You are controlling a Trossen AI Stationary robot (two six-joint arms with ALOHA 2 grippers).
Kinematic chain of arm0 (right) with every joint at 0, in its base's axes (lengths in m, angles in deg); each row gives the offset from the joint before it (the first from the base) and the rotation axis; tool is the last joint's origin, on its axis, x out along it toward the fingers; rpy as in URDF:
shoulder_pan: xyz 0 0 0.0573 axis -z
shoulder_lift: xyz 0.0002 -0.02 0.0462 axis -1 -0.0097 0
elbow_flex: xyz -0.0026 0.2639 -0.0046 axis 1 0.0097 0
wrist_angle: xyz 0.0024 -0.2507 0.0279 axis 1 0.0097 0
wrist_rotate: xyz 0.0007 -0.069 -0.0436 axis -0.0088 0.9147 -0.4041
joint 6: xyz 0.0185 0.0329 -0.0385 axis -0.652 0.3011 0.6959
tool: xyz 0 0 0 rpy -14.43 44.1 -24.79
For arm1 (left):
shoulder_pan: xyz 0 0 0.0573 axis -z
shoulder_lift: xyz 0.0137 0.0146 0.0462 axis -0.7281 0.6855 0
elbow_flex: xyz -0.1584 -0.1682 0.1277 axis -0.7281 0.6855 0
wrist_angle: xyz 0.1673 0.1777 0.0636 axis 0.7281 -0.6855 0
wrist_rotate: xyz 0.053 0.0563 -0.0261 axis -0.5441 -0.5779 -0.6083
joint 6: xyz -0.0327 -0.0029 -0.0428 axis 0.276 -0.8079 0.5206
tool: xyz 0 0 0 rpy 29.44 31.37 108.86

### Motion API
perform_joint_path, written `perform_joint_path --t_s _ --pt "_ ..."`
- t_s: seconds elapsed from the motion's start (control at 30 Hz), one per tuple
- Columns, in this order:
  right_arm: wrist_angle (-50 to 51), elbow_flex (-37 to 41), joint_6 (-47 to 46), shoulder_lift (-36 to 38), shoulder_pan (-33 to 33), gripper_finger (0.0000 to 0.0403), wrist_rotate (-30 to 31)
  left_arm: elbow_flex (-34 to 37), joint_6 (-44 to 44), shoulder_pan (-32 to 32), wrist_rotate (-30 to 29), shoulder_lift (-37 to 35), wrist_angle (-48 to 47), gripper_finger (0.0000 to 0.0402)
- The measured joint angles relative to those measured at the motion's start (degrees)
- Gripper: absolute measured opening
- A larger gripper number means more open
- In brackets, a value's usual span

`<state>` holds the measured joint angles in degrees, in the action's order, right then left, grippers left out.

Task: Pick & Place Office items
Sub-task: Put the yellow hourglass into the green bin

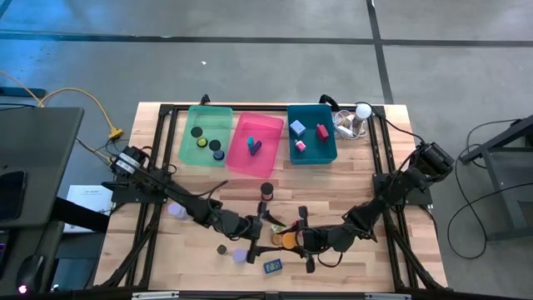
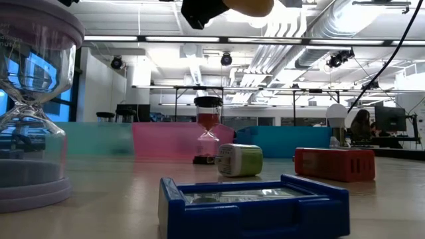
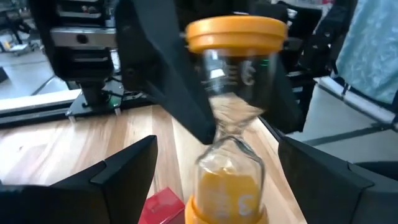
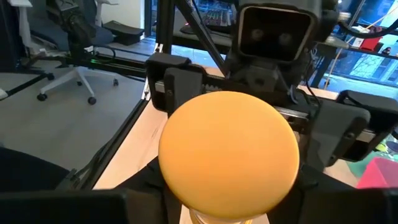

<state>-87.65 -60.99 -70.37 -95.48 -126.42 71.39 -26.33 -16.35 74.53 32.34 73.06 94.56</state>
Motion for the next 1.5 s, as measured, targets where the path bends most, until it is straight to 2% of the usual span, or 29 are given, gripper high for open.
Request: perform_joint_path --t_s 0.17,0.33,0.8,1.27,1.43,1.5 --pt "0.00 0.00 0.00 0.00 0.00 0.0151 0.00 0.00 1.06 -0.69 -0.04 0.02 -0.20 0.0319" --pt "-0.02 0.00 -0.02 0.00 0.00 0.0156 -0.01 0.01 1.11 -0.80 -0.02 0.02 -1.18 0.0295" --pt "0.00 0.00 -0.42 0.00 0.03 0.0157 0.12 0.01 4.26 -0.75 0.44 0.02 -1.18 0.0152" --pt "-0.04 0.00 -2.74 0.00 0.02 0.0183 0.82 0.02 4.75 -0.78 -0.15 0.02 -1.07 0.0162" --pt "-0.95 0.00 -2.66 0.00 -1.14 0.0185 10.18 0.01 4.95 -0.91 -0.64 0.02 -0.87 0.0158" --pt "-1.11 0.00 -1.00 0.00 -2.10 0.0185 12.18 0.02 4.69 -0.93 -0.65 0.02 -0.75 0.0158"
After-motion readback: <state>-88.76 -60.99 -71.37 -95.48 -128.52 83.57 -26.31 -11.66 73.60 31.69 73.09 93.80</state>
